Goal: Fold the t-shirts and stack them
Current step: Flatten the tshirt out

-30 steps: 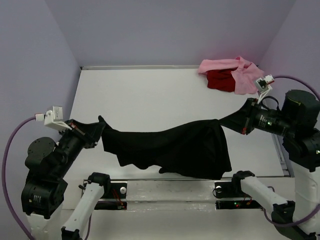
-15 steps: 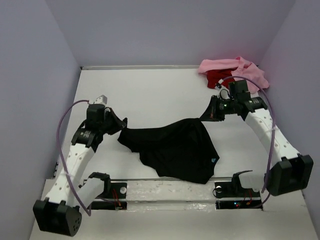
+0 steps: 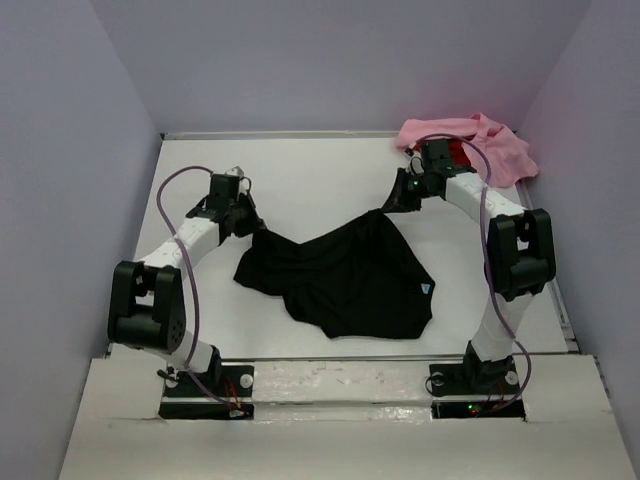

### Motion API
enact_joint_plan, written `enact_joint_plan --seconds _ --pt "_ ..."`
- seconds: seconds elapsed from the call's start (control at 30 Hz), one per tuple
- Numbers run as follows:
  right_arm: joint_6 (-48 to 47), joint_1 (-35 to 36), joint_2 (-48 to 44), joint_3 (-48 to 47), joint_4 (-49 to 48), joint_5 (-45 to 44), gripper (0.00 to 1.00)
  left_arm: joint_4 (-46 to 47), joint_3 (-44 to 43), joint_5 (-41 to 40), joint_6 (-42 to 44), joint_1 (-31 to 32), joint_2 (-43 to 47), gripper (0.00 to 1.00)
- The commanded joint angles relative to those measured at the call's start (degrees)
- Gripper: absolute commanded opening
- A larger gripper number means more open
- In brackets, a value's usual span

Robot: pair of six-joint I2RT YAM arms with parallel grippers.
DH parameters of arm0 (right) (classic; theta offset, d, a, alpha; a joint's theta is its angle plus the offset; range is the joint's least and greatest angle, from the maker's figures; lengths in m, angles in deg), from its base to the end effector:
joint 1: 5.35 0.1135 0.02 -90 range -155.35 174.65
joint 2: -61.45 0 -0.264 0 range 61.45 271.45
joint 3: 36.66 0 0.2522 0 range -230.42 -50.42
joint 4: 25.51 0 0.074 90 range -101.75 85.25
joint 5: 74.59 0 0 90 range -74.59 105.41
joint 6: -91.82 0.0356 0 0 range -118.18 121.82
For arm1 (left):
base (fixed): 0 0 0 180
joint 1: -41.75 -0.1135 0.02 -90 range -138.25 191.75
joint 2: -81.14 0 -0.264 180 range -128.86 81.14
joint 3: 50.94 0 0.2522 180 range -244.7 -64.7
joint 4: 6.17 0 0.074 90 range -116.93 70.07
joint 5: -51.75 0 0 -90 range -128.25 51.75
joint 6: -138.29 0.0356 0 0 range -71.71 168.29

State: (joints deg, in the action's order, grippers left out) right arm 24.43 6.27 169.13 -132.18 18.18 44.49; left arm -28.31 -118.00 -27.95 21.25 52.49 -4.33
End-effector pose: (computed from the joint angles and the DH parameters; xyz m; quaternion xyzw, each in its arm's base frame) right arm 0.3939 0.0987 0.2249 0.0152 0.9281 0.3130 0.2010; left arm 0.3145 -0.0661 0.2261 -0.0911 0.9008 -0.2120 0.3677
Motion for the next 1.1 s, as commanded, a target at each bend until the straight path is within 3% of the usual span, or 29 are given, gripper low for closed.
enact_joint_plan --seconds 0.0,0.03,0.07,0.1,0.13,0.17,0.2,0.27,0.57,0.77,1.07 --pt "-0.5 0.2 -1.0 -5.3 -5.1 -3.8 0.0 3.4 -5.9 -1.3 2.6 -0.2 0.2 0.0" --pt "-0.2 0.2 -1.2 -5.3 -5.2 -4.6 0.0 3.4 -6.8 -1.3 2.6 -0.3 0.2 0.0" --pt "-0.2 0.2 -1.6 -5.5 -5.5 -5.0 0.11 3.5 -7.1 -1.3 2.6 -0.2 0.2 0.0" --pt "-0.1 0.2 -2.0 -5.3 -5.6 -5.5 0.24 3.3 -7.5 -1.3 2.7 -0.2 0.0 0.07" --pt "0.3 0.2 -2.6 -5.1 -5.7 -6.7 0.37 2.5 -7.9 -0.9 2.8 -0.2 -0.1 0.55" --pt "0.5 0.2 -2.9 -5.0 -5.2 -7.0 0.71 2.3 -8.0 -0.6 3.0 -0.2 -0.2 0.98" --pt "0.5 0.2 -3.2 -4.7 -4.8 -7.4 0.78 1.8 -8.0 -0.9 3.0 -0.2 -0.1 0.99" --pt "-0.4 0.2 -5.0 -3.2 -4.2 -7.6 0.84 1.4 -7.2 -1.7 3.1 -0.3 1.5 0.99" --pt "3.7 1.2 -19.2 7.8 1.3 -3.6 0.83 -3.9 -7.2 1.6 3.2 -0.2 11.1 0.99" --pt "5.3 2.5 -24.3 14.7 1.3 -4.5 0.81 -7.5 -6.2 4.7 5.1 -0.1 11.2 0.99" --pt "2.8 3.7 -20.9 13.3 1.8 -7.5 0.81 -20.6 -10.6 -10.6 10.8 7.3 5.9 0.99"
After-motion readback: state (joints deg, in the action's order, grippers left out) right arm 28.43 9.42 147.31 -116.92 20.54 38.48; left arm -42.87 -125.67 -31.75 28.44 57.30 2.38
